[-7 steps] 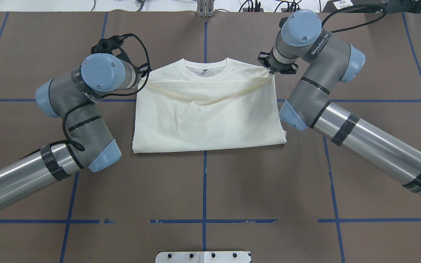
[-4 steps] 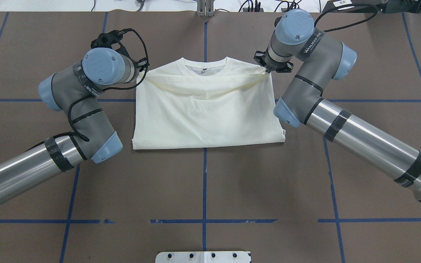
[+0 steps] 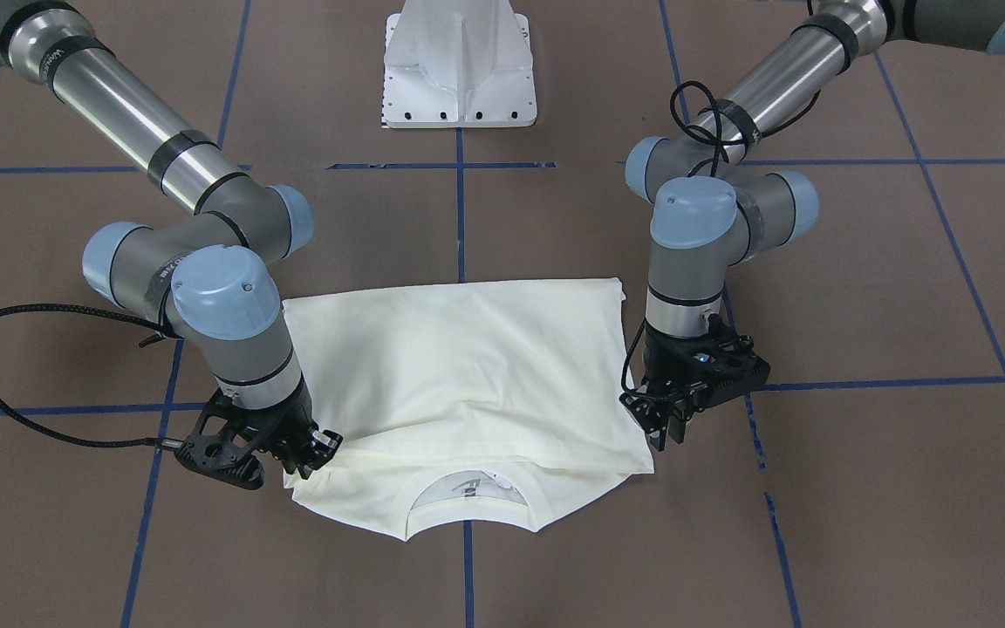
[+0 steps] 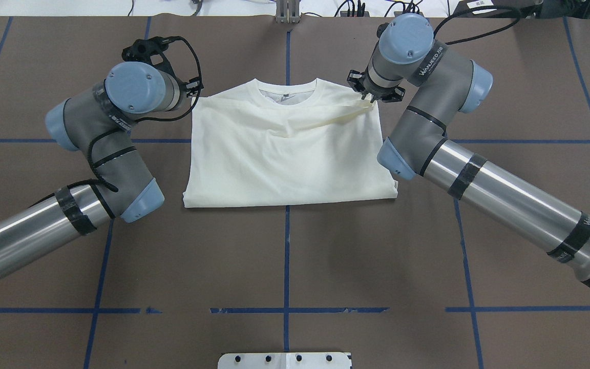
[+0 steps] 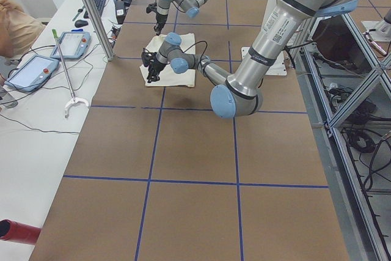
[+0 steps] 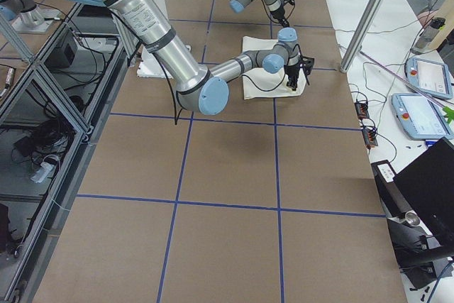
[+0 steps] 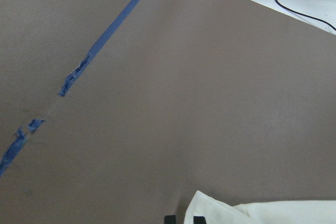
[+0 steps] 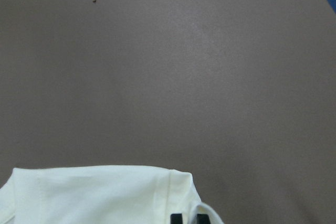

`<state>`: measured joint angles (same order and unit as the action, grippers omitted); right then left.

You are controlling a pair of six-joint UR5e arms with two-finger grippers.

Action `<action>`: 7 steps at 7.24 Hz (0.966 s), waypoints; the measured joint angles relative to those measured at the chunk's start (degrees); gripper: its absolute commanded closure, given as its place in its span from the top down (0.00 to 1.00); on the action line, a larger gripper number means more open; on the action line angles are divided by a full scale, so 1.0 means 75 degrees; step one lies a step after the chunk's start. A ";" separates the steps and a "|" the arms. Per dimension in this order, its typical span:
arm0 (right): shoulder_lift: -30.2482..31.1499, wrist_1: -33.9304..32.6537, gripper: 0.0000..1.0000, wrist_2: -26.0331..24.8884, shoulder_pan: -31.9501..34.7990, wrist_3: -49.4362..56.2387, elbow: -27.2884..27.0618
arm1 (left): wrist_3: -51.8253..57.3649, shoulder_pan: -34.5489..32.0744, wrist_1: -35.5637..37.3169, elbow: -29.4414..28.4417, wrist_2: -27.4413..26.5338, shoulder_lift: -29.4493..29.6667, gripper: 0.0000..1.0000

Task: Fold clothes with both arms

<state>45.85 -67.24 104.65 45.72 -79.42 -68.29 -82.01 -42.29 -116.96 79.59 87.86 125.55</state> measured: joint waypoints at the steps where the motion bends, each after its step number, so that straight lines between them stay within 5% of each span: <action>1: 0.0301 -0.0038 0.66 0.0117 -0.0039 -0.0107 -0.0652 | 0.0154 -0.0064 -0.0043 0.0604 0.0125 -0.0373 0.55; 4: 0.2563 -0.0057 0.73 0.0386 -0.0742 -0.1176 -0.3726 | 0.0226 -0.0108 -0.0085 0.1535 0.0580 -0.1071 0.55; 7: 0.3350 0.0016 0.68 -0.0069 -0.1545 -0.2379 -0.4128 | 0.0255 -0.0088 -0.0083 0.1812 0.0628 -0.1286 0.55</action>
<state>70.97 -67.12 104.14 34.13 -97.26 -99.25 -80.10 -42.95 -117.58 93.18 92.56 115.91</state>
